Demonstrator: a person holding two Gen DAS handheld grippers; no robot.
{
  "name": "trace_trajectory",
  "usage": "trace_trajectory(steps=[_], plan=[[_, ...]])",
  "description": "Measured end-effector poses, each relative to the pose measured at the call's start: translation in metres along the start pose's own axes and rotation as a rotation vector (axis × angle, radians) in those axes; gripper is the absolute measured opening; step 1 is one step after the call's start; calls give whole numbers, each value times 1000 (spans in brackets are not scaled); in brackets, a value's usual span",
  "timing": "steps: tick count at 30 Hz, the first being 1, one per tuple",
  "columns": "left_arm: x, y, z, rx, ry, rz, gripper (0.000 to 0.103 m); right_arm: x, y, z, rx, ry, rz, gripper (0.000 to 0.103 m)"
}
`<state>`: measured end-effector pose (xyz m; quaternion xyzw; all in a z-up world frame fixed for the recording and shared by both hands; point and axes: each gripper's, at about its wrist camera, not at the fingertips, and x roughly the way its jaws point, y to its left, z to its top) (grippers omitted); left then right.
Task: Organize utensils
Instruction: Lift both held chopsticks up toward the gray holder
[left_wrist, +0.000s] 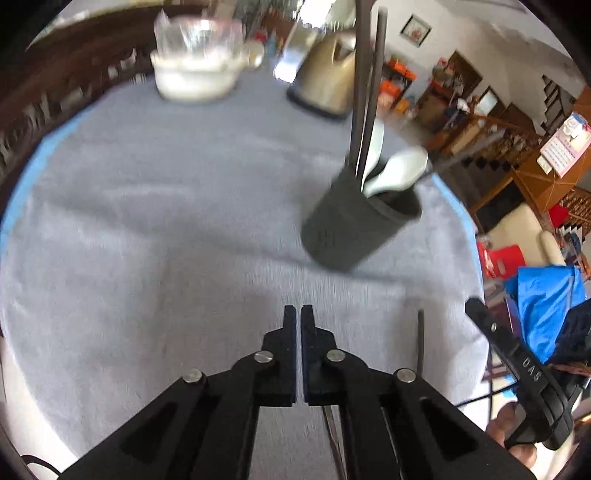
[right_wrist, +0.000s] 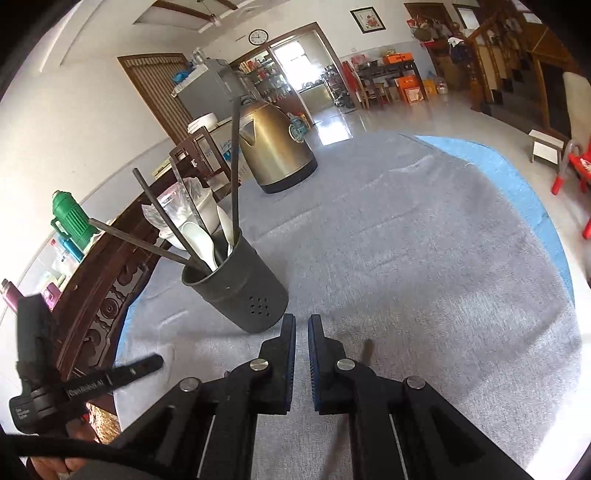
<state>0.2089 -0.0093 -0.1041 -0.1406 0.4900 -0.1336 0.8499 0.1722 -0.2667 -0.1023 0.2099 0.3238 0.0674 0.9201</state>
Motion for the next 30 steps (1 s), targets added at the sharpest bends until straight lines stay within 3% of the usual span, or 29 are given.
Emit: trace_trajectory(steps=[1,3,10,13,14,15,17,19,20,22,23,25,26,30], plan=[[8,-1,-1,2,28,6,26,0,0,-3,8,6,2,7],[22,-6,-9,13,79,25,40,6,-4,-6,15,26,-2,7],[53,-35,-18,135,134,125,40,9,-38,-4,90,140,-92,11],[61,-42,-18,167,135,156,40,8,-46,1,99,157,-137,33],[62,-46,-17,190,131,170,40,10,-48,2,101,170,-148,57],[62,-48,-17,201,131,173,40,11,-48,1,100,174,-144,69],[64,-51,-16,219,122,176,35,15,-43,-2,65,162,-176,66],[68,-54,-15,256,107,190,14,28,-36,-3,12,196,-236,46],[69,-53,-15,268,102,189,11,35,-36,-6,1,231,-249,33],[68,-49,-14,268,97,159,10,53,-36,-11,10,301,-254,32],[68,-46,-13,263,97,144,9,54,-32,-11,-19,278,-277,30],[65,-38,-10,247,97,113,6,59,-24,-12,-79,285,-327,20],[63,-34,-11,240,98,104,6,61,-20,-12,-108,303,-328,9],[53,-20,-7,215,81,86,6,59,-14,-12,-129,319,-305,6]])
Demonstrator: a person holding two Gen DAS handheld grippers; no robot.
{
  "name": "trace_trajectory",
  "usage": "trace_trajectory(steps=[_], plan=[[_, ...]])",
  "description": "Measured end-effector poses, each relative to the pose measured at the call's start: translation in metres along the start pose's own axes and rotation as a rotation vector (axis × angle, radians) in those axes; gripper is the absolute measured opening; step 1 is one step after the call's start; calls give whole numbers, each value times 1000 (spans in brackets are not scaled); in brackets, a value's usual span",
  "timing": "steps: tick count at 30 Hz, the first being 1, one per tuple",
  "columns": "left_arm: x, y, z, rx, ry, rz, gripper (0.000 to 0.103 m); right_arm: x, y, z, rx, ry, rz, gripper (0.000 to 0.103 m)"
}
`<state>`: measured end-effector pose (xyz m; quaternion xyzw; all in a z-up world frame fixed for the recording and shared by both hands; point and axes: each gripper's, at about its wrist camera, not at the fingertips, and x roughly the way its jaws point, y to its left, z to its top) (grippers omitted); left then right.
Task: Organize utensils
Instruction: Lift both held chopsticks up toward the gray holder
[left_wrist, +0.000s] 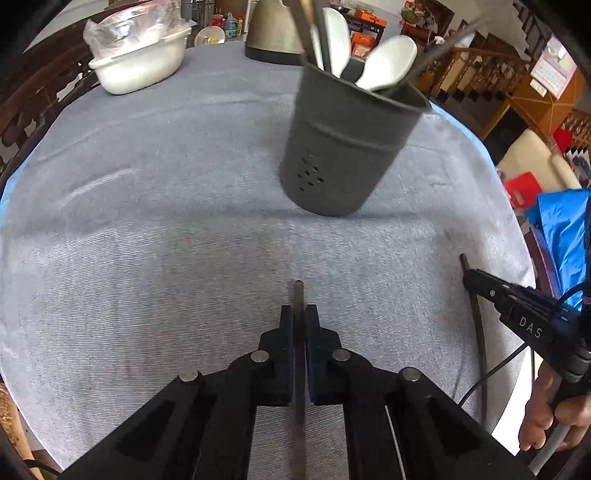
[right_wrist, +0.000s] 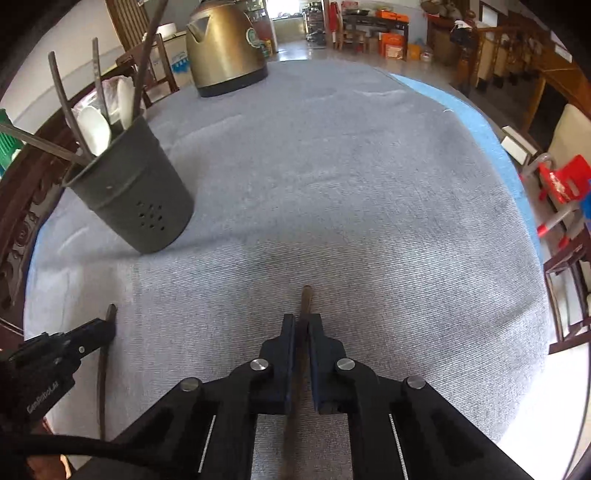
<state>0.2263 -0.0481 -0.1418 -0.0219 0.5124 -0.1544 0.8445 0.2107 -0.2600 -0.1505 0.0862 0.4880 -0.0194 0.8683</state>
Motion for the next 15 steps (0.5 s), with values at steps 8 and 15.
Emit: trace_trajectory(steps=[8,15], plan=[[-56,15,7,-11,-121,-11,6,-50,3,7,46,-146,212,6],[-127,7,21,19,-329,-23,6,-111,12,9,57,-400,340,6]])
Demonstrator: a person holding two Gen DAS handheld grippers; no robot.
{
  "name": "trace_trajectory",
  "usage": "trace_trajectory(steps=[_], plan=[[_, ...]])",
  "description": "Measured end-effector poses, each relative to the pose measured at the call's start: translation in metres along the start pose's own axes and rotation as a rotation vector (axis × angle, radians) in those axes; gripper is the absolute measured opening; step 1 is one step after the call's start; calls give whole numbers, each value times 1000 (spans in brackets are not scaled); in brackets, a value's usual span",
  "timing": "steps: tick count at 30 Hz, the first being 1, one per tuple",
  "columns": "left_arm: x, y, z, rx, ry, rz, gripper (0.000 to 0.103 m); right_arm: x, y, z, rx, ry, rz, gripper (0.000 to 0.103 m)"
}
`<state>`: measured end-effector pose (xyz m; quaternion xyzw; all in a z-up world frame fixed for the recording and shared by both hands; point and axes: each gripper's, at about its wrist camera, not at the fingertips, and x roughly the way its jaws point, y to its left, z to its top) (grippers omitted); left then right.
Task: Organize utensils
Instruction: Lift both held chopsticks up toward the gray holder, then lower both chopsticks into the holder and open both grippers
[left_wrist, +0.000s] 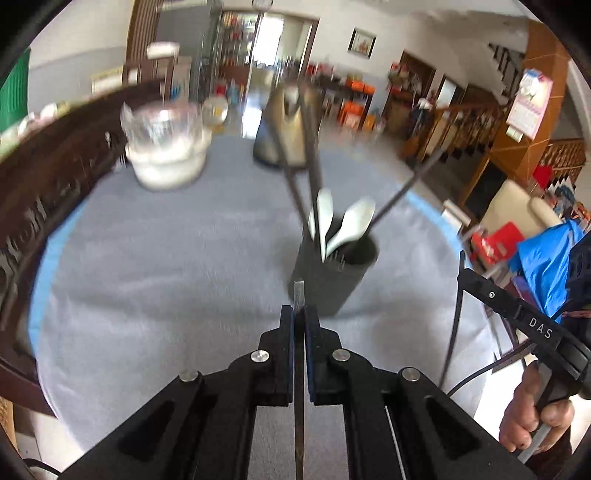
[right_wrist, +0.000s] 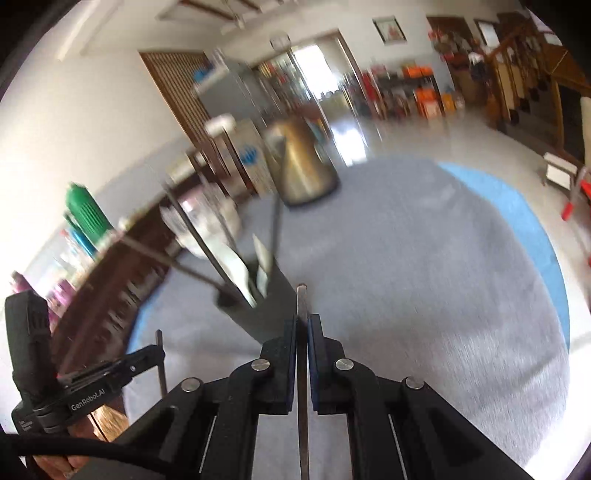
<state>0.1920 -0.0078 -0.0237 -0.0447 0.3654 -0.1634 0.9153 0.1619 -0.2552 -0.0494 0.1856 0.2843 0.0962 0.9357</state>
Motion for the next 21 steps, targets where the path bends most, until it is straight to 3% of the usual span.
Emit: trace_trajectory(steps=[10,21], plan=[[-52,-19,39,68,-230,-7,6,-42,40,37,-34,-304,57,6],[-76,-39,85,135,-315,-4,6,-47,83,86,-72,-404,70,6]])
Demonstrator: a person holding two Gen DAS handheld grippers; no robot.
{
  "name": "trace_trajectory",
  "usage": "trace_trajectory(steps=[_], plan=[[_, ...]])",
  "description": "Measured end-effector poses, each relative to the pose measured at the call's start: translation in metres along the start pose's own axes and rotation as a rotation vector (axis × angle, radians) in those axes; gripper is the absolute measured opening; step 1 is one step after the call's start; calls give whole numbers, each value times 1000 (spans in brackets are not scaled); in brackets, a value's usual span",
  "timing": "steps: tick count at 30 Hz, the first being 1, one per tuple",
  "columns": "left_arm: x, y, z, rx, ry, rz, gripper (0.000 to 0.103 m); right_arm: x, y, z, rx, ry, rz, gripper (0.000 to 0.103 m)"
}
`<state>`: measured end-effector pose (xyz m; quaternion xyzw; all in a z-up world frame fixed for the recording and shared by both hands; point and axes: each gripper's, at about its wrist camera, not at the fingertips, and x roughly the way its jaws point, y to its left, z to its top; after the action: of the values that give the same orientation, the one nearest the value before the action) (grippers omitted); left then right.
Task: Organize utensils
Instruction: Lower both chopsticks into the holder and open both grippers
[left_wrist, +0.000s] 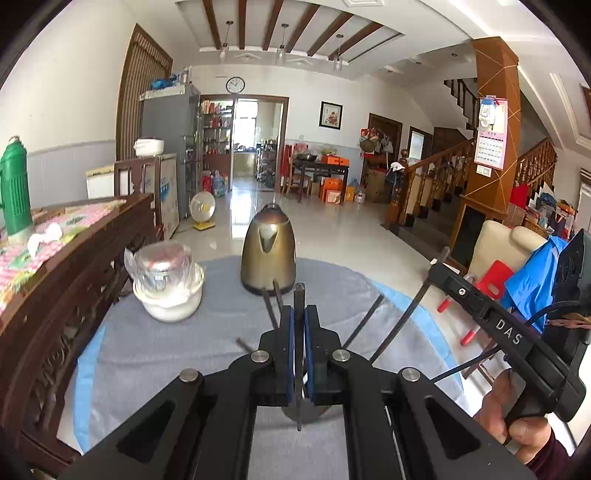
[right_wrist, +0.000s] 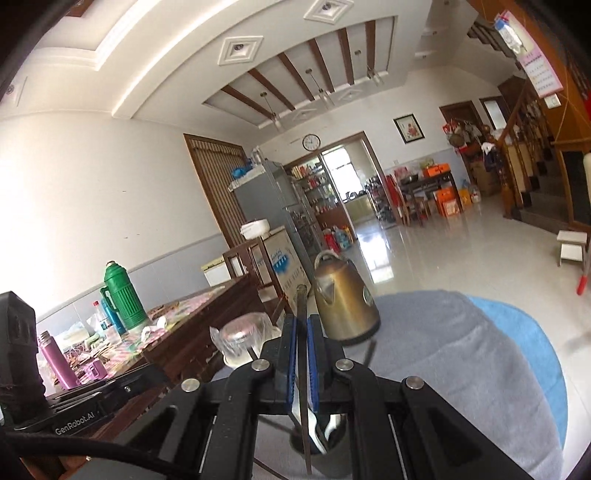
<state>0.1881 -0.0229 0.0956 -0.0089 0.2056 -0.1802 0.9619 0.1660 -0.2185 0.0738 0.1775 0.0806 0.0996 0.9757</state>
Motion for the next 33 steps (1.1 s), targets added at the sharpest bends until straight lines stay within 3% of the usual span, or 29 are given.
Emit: trace_trajectory(steps=[7,17,26,33], plan=[[-6,-8,30,22,-66,2,6,9,20,22,-41,-64,-30,6],[2,-13,38,1,-165,4,6,22,28,9,-82,-103,-103,6],[42,-8,4,-48,-94,5,6,34,18,-10,-86,-45,-109,6],[49,-4,-9,-50,-41,5,6,36,7,-23,-86,18,-114,6]])
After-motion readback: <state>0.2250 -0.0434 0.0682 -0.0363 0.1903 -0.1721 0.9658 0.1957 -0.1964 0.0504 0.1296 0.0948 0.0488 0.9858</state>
